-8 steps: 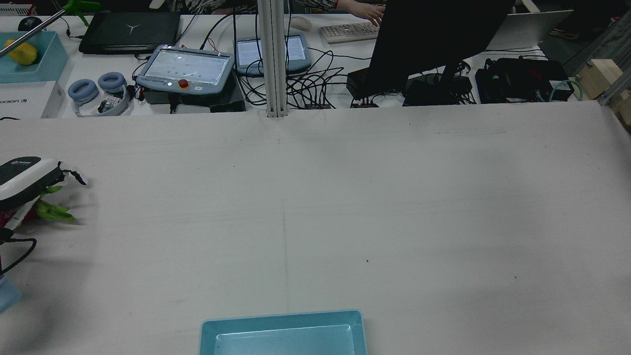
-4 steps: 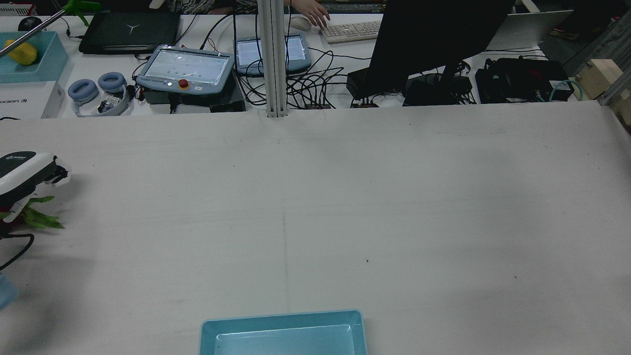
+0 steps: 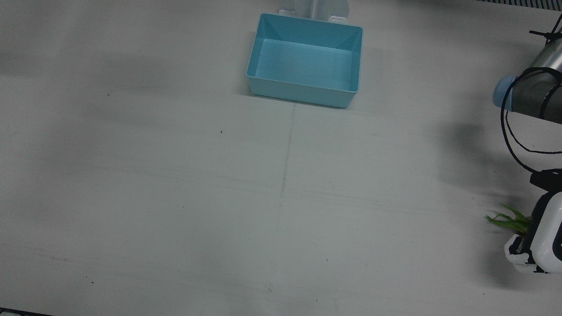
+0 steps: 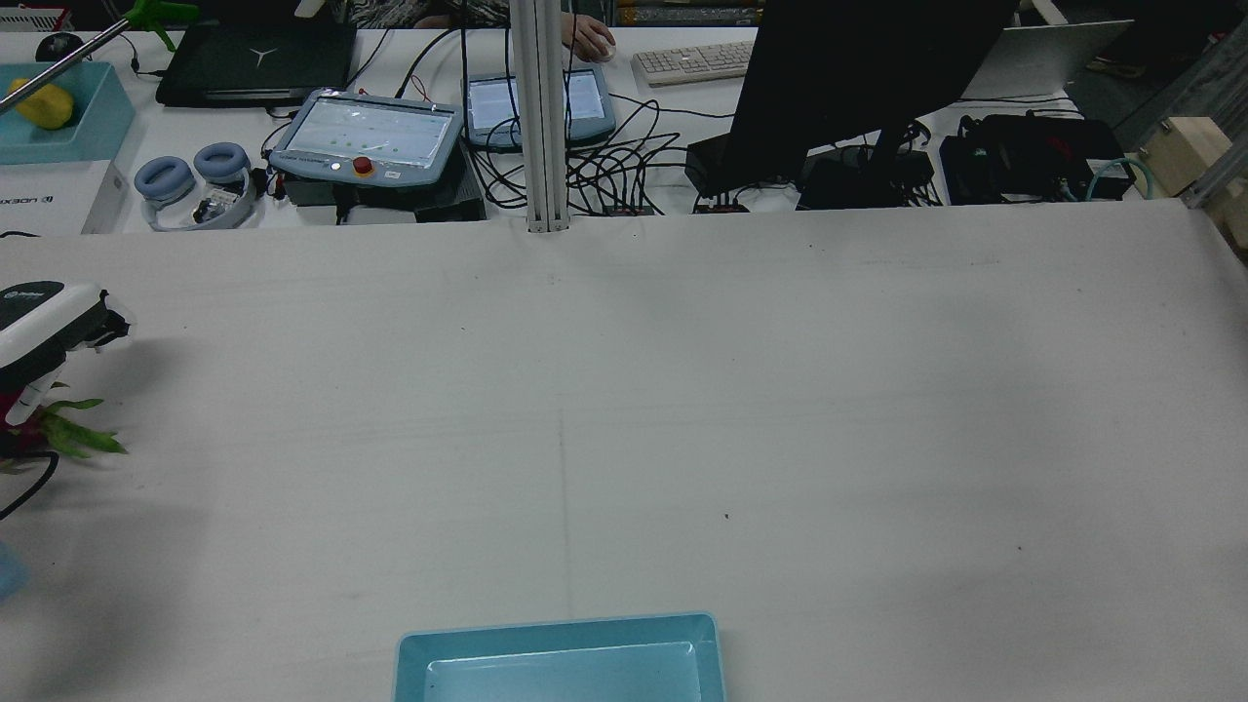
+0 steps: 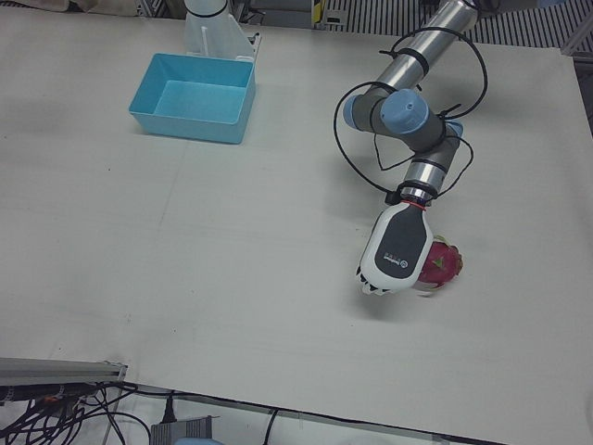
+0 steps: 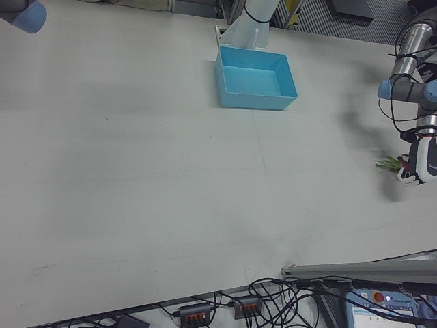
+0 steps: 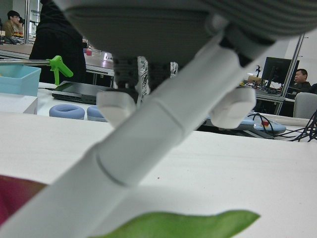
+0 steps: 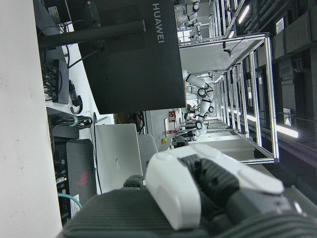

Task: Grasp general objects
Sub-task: 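Position the left hand fingers around the dragon fruit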

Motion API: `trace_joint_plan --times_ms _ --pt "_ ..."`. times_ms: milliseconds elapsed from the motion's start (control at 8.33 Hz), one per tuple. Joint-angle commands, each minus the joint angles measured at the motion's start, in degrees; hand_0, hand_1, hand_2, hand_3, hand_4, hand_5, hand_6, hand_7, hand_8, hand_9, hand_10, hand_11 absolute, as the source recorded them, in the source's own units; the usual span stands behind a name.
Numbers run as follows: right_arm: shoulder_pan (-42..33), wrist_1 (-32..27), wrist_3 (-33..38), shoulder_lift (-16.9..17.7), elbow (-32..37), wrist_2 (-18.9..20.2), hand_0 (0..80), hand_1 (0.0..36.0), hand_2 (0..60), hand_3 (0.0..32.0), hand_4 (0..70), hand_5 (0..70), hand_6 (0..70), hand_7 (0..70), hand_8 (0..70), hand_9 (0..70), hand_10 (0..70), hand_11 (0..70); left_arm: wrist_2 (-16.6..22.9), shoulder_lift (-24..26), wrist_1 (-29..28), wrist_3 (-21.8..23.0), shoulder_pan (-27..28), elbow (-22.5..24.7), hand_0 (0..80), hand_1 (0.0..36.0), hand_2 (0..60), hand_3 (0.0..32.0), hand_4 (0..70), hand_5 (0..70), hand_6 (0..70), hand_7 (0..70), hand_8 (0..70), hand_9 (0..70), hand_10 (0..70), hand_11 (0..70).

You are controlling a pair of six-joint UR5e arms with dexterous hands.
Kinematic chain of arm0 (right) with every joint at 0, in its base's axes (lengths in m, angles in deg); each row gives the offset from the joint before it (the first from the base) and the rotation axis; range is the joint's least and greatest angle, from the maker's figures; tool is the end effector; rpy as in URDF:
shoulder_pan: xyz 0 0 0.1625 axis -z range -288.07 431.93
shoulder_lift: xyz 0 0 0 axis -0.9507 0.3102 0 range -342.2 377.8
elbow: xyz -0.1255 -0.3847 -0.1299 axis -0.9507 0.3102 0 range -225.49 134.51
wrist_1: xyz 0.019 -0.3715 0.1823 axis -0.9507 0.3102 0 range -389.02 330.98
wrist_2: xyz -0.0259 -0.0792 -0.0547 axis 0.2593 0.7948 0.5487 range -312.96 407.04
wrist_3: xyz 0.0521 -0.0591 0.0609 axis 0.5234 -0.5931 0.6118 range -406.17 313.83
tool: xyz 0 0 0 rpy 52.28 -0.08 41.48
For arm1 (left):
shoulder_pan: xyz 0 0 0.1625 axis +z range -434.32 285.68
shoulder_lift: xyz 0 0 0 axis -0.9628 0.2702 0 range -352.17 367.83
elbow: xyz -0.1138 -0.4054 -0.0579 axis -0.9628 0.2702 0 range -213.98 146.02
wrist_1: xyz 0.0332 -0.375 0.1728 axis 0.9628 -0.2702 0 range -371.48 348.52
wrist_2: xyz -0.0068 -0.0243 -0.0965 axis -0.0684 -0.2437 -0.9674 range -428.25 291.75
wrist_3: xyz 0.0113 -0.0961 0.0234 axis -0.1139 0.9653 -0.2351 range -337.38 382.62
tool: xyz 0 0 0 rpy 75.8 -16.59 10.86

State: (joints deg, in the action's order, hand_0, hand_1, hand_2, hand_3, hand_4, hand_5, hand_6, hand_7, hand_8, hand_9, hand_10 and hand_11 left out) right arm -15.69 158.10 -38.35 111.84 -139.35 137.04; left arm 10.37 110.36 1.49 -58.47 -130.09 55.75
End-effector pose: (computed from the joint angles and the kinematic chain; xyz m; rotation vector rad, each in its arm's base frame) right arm 0.1145 -0.4535 0.6993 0.1804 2.0214 -2.3039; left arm 0.1953 -0.5588 0.5951 0.8074 1.4455 -1.0310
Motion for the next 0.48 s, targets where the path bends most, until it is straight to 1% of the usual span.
trace_joint_plan --times_ms 0,120,240,360 --pt "0.00 0.00 0.00 0.00 -0.01 0.00 0.0 0.0 0.0 0.0 0.0 0.0 0.0 0.0 0.0 0.0 0.0 0.0 0.73 0.13 9.66 -0.21 0.22 2.11 80.0 36.0 60.0 0.0 27.8 70.0 60.9 70.0 27.3 35.8 16.6 28.5" --pt "0.00 0.00 0.00 0.00 -0.09 0.00 0.0 0.0 0.0 0.0 0.0 0.0 0.0 0.0 0.0 0.0 0.0 0.0 2.74 0.30 13.18 -0.29 0.39 2.73 80.0 36.0 60.0 0.0 8.1 70.0 24.1 70.0 3.8 13.4 0.0 0.4" --pt "-0.09 0.00 0.00 0.00 -0.27 0.00 0.0 0.0 0.0 0.0 0.0 0.0 0.0 0.0 0.0 0.0 0.0 0.0 4.15 0.39 16.61 -0.56 -0.04 4.30 80.0 36.0 60.0 0.0 0.2 70.0 6.6 45.7 0.4 7.7 0.0 0.0" --pt "-0.09 0.00 0.00 0.00 -0.27 0.00 0.0 0.0 0.0 0.0 0.0 0.0 0.0 0.0 0.0 0.0 0.0 0.0 4.08 0.13 18.65 -0.91 -0.39 8.58 80.0 36.0 60.0 0.0 0.0 70.0 0.0 27.6 0.0 4.1 0.0 0.0"
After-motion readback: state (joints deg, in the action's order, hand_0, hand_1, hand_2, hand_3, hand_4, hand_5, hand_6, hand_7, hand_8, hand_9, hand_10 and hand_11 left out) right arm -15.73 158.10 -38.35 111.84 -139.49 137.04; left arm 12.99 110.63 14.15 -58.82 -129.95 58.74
